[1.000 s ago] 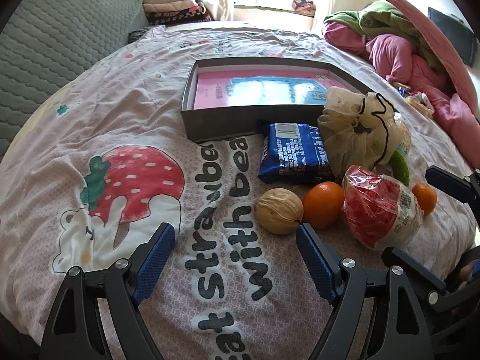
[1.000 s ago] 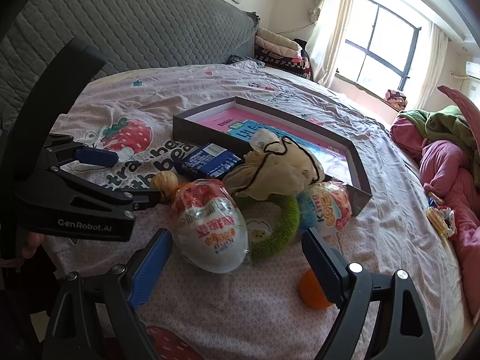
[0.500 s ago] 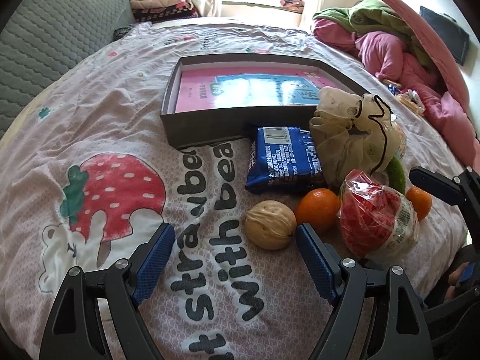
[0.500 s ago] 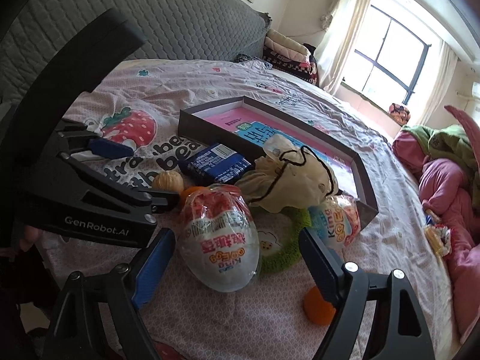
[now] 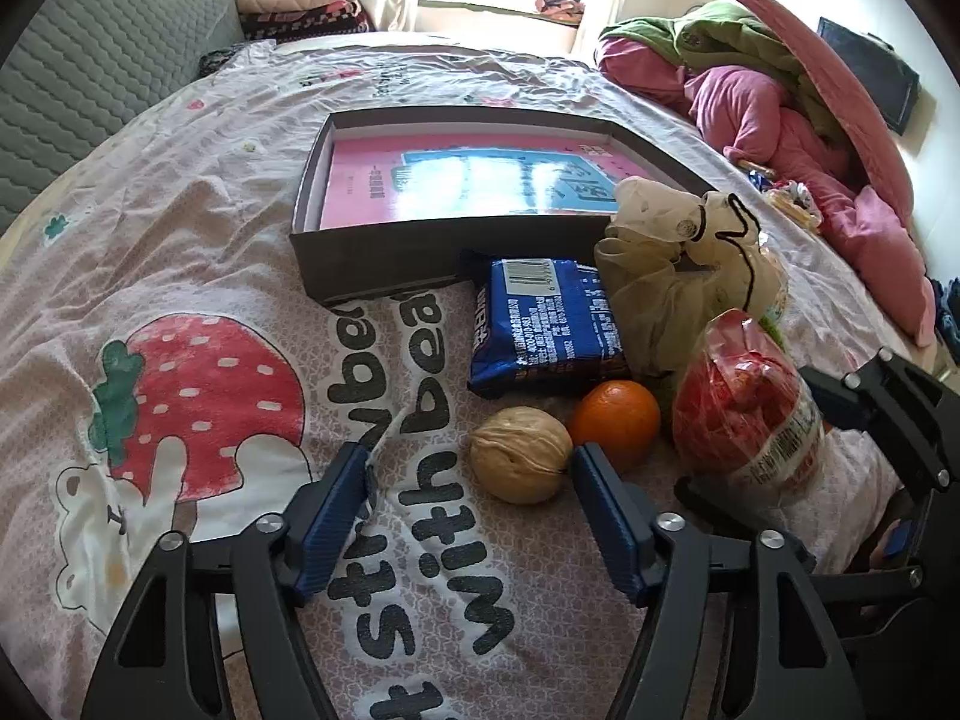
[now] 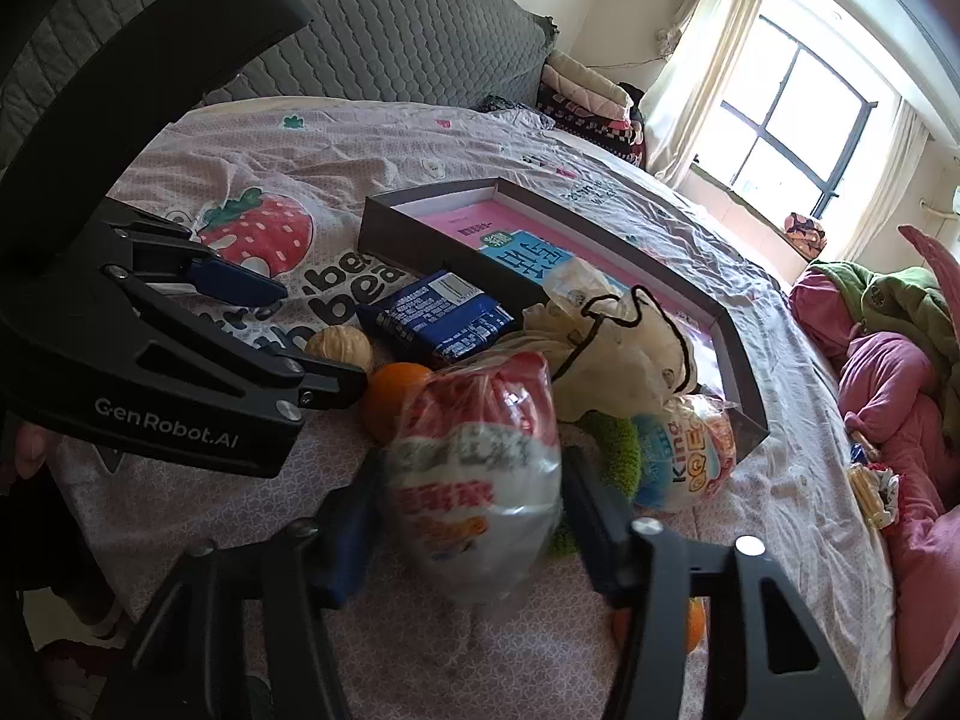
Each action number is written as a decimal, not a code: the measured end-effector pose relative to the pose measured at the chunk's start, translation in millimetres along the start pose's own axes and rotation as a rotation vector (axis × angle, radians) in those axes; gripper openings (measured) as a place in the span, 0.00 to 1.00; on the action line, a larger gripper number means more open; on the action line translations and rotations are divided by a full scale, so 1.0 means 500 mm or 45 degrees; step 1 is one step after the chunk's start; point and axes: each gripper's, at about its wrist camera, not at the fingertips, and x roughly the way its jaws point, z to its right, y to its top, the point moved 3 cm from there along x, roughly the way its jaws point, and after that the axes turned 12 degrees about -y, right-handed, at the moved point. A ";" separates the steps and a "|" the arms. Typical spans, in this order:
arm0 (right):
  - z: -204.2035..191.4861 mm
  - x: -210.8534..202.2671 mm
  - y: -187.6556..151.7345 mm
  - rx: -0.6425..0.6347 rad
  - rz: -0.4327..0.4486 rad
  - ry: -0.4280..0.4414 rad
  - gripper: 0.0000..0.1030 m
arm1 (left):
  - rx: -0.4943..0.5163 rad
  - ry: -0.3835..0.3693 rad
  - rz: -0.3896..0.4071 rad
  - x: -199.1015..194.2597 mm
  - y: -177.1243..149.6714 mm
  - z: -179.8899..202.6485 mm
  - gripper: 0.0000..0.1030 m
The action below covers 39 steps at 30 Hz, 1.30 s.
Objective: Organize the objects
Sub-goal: 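Close the right tool on the Kinder egg while the left tool grasps the walnut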
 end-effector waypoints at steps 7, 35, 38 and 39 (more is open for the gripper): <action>0.008 -0.008 0.002 0.036 0.020 0.035 0.50 | 0.014 -0.026 0.007 0.001 0.002 0.011 0.56; 0.052 -0.048 0.004 0.193 0.059 0.102 0.50 | 0.042 -0.129 -0.005 0.010 0.003 0.029 0.32; 0.052 -0.052 0.002 0.193 0.063 0.100 0.50 | 0.052 -0.106 0.001 0.006 0.004 0.031 0.32; 0.053 -0.053 0.002 0.195 0.062 0.102 0.50 | 0.051 -0.103 0.002 0.005 0.004 0.031 0.32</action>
